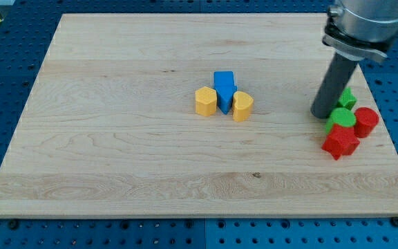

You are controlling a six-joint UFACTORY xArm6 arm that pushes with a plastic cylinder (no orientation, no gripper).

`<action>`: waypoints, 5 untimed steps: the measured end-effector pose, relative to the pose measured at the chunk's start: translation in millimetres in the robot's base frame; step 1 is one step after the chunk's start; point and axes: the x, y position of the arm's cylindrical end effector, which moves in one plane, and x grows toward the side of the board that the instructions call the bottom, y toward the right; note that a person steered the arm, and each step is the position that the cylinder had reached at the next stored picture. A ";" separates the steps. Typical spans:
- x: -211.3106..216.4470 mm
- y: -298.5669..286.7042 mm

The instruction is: Push the red blocks and green circle towards the bottom right corner

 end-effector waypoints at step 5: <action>86.8 -0.7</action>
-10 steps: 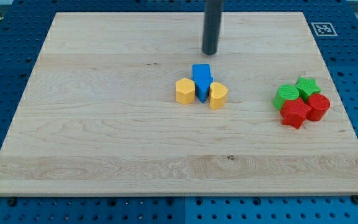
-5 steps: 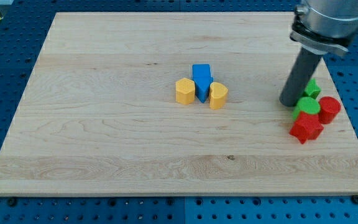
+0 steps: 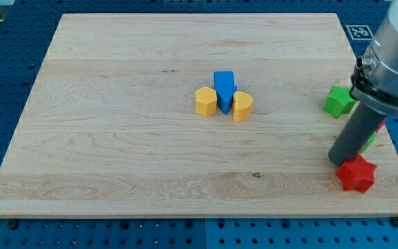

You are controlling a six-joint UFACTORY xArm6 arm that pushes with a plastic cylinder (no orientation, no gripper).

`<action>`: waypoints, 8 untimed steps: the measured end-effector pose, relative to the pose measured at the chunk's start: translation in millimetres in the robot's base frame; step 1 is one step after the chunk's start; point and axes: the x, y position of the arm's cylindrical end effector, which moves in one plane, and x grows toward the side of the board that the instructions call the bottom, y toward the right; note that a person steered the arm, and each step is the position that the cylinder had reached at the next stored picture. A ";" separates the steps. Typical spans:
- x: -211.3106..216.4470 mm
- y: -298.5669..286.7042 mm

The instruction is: Push the red blocks and green circle towards the bottom right corner

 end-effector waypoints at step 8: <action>-124.9 113.3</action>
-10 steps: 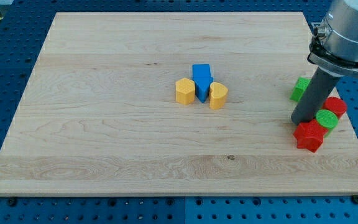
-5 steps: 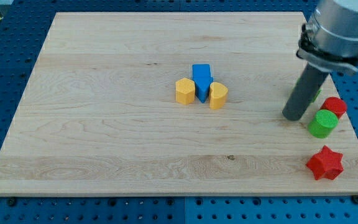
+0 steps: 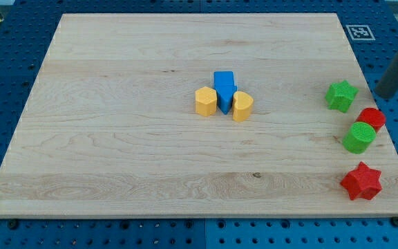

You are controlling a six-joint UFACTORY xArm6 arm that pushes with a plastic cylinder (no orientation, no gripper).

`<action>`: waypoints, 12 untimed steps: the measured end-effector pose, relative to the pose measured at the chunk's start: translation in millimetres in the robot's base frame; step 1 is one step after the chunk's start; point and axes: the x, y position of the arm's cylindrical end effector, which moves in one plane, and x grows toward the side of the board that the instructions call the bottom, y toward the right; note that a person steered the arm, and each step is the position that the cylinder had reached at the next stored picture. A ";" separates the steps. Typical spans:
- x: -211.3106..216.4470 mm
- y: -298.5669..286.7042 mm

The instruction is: Push the red blocks and green circle towards the bottom right corner

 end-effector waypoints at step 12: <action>43.4 12.2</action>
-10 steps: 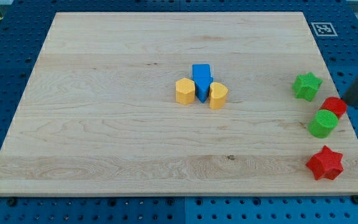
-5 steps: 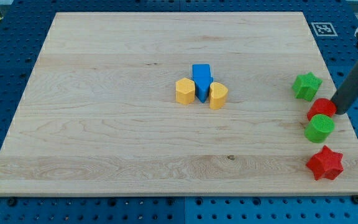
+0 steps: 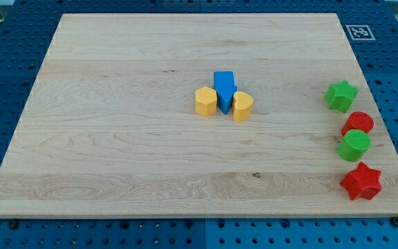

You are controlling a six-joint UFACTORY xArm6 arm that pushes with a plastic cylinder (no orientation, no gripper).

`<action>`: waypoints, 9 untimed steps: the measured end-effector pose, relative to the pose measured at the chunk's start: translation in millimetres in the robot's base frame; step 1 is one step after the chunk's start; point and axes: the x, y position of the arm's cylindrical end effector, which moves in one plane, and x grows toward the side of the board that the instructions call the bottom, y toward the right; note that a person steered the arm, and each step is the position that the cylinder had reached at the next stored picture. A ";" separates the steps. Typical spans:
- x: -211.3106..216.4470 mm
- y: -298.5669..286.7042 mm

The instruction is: Push the red blocks and green circle towards the bottom right corner

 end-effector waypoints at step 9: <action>-3.8 -63.5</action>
